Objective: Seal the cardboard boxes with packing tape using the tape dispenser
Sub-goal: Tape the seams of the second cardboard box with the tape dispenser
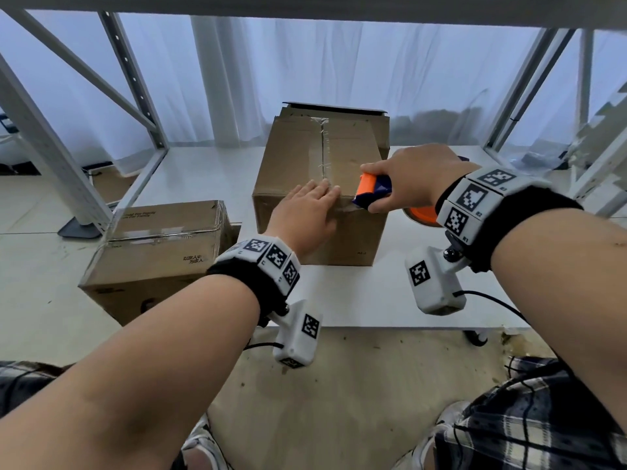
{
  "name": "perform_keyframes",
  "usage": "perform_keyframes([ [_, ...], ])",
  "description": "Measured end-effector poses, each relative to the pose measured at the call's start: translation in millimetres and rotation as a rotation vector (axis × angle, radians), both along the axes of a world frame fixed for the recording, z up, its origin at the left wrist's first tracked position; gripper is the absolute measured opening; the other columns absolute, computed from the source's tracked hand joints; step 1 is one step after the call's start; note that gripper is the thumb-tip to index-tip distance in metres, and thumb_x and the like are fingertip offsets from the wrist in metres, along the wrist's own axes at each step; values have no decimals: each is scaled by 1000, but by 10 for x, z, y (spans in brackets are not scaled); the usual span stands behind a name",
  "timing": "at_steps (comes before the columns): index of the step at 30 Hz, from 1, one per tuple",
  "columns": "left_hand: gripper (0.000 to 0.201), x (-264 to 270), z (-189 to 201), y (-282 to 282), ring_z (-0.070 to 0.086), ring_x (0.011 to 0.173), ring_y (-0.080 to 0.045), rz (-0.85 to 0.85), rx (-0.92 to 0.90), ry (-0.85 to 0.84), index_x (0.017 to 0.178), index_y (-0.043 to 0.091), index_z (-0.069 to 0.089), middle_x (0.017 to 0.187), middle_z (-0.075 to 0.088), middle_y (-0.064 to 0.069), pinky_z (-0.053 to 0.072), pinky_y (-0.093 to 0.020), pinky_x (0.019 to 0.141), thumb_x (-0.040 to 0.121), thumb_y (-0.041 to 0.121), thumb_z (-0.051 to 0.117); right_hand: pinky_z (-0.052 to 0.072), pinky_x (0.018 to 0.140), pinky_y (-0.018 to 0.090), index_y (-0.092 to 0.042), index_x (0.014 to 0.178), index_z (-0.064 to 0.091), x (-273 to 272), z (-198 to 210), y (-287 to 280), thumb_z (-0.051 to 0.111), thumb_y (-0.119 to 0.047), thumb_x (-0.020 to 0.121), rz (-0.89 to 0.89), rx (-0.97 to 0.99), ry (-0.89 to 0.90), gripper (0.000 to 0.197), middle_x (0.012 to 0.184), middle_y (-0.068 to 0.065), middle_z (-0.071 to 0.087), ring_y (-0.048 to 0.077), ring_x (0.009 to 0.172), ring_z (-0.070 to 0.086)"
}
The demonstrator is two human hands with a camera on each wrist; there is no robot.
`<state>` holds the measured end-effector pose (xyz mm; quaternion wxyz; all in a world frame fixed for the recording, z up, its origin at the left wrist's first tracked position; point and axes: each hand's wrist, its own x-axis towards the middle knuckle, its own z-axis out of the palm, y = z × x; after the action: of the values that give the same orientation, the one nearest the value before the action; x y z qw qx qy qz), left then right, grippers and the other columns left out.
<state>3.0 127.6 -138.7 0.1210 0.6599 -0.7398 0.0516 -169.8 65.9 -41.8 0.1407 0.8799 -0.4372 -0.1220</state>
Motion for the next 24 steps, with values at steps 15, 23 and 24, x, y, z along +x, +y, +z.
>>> perform_keyframes([
  [15,57,274,0,29,25,143,-23,62,22,-33,150,18,23,154,28,-11,19,-34,118,97,26,39,41,69,31,-40,143,35,390,11,19,52,-69,80,95,-12,14,72,127,-1,56,21,113,54],
  [23,57,246,47,51,24,143,-21,94,16,-45,150,22,23,156,26,-8,20,-35,116,97,28,42,43,70,31,-42,147,24,-44,134,70,47,-74,81,72,-36,-3,77,122,3,55,22,103,56],
  [24,58,245,33,51,24,143,-22,96,14,-39,150,22,23,156,25,-8,18,-34,117,97,28,43,44,69,31,-42,146,25,-73,97,73,46,-74,81,64,-44,4,76,120,2,55,21,102,56],
])
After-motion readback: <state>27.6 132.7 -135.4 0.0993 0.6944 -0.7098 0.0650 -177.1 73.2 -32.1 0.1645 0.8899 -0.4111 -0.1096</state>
